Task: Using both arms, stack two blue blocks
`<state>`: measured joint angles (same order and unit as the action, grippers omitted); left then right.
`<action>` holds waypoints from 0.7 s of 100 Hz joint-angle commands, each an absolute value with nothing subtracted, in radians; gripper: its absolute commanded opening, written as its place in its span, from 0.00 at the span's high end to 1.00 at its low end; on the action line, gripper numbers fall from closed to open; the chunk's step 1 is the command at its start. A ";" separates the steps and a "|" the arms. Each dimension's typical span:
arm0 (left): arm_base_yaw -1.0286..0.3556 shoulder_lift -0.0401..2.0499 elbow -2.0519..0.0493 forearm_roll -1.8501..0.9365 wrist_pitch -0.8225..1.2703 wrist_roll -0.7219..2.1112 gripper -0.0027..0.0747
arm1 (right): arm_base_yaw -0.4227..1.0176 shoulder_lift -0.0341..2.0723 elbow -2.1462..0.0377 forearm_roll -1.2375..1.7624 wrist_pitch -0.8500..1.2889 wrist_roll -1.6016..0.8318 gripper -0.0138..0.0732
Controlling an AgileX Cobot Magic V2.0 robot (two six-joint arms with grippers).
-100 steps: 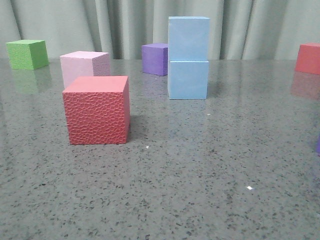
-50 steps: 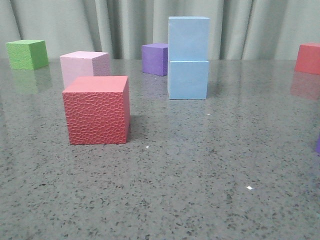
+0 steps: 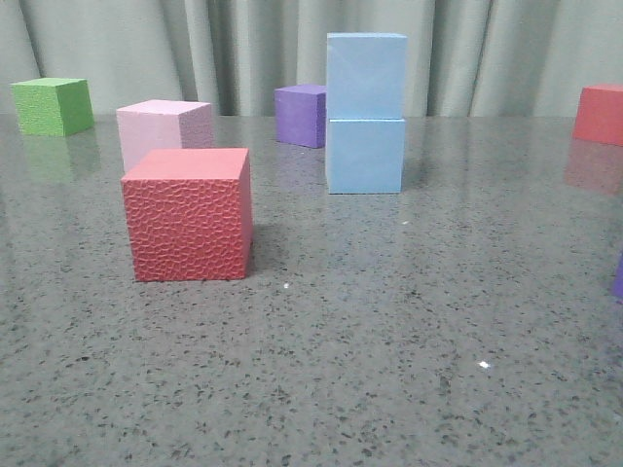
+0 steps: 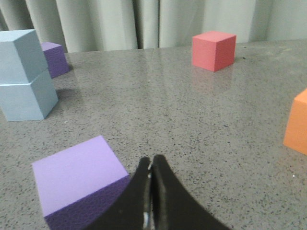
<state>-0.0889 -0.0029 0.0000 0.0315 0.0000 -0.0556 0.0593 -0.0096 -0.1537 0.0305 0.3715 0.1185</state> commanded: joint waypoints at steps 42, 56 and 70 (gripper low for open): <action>-0.093 -0.035 0.042 0.034 -0.080 -0.064 0.99 | 0.043 -0.036 -0.057 0.027 0.058 0.106 0.98; -0.093 -0.035 0.042 0.034 -0.080 -0.064 0.99 | 0.043 -0.036 -0.027 0.014 0.024 0.106 0.98; -0.093 -0.035 0.042 0.034 -0.080 -0.064 0.99 | 0.043 -0.036 0.011 0.014 -0.044 0.106 0.98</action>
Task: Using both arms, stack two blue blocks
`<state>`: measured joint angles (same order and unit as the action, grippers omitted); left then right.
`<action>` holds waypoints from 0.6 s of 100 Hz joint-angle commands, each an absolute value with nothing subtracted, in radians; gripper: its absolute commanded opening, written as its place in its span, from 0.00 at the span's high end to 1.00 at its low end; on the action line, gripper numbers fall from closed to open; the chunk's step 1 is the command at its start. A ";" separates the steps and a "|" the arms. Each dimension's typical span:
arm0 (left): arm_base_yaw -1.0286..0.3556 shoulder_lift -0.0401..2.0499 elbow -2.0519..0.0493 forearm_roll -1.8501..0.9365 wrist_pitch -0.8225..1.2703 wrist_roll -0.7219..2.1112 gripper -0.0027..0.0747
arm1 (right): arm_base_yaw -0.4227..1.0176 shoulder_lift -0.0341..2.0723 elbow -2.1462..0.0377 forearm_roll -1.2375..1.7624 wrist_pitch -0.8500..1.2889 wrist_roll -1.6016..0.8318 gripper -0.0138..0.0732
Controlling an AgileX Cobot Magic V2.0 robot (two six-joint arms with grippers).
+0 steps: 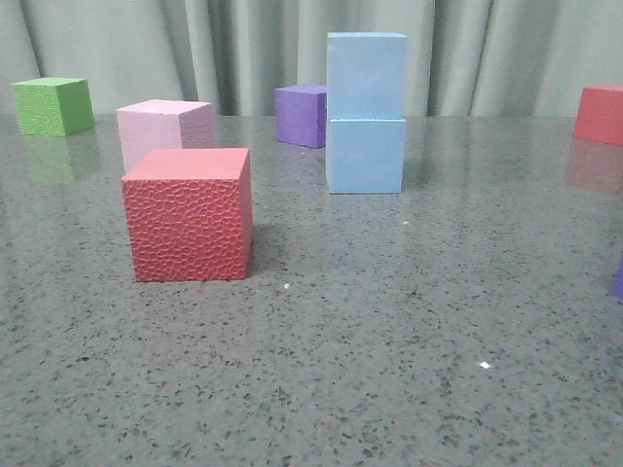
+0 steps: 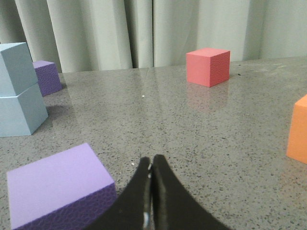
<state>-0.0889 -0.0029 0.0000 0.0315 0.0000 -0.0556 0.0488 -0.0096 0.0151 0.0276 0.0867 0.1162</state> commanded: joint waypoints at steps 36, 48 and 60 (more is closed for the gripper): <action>-0.093 -0.035 0.042 0.034 -0.080 -0.064 0.99 | 0.043 -0.036 0.010 0.010 -0.059 0.106 0.98; -0.093 -0.035 0.042 0.034 -0.080 -0.064 0.99 | 0.043 -0.036 0.010 0.010 -0.059 0.106 0.98; -0.093 -0.035 0.042 0.034 -0.080 -0.064 0.99 | 0.043 -0.036 0.010 0.010 -0.059 0.106 0.98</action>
